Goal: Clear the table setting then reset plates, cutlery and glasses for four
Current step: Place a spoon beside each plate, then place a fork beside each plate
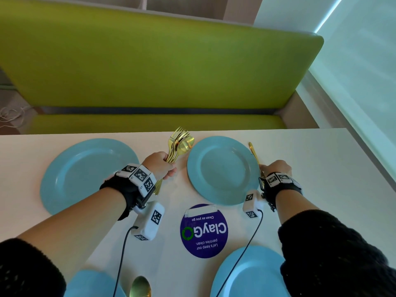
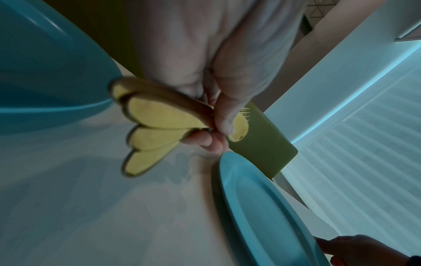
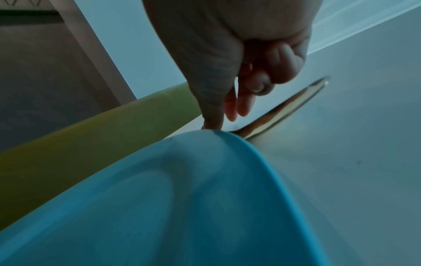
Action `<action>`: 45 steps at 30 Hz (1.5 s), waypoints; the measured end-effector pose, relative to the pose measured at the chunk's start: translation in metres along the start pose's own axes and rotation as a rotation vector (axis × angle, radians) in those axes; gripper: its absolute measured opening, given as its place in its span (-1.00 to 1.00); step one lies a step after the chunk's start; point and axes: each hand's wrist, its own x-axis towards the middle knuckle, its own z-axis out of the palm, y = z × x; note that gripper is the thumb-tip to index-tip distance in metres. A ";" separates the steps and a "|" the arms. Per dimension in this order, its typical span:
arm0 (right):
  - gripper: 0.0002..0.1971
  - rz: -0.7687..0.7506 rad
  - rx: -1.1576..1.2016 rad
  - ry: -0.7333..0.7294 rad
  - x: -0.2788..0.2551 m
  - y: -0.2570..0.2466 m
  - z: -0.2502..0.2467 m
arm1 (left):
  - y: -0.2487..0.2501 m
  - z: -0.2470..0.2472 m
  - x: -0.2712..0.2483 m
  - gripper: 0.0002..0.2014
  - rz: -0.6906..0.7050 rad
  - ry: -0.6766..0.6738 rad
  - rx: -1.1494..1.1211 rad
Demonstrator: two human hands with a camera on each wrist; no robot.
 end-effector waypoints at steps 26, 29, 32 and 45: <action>-0.73 -0.411 -0.095 -0.031 -0.088 -0.013 -0.034 | 0.012 0.002 -0.058 -0.82 0.045 -0.050 -0.048; -0.77 -0.522 -0.040 -0.082 -0.136 -0.015 -0.025 | 0.010 -0.002 -0.076 -0.83 0.041 -0.095 -0.050; -0.79 -0.657 -0.039 -0.126 -0.191 -0.018 -0.009 | 0.007 -0.011 -0.102 -0.83 0.023 -0.172 -0.007; -0.81 -0.936 -0.114 -0.123 -0.355 -0.031 0.045 | -0.054 -0.091 -0.186 -0.83 0.075 -0.408 0.121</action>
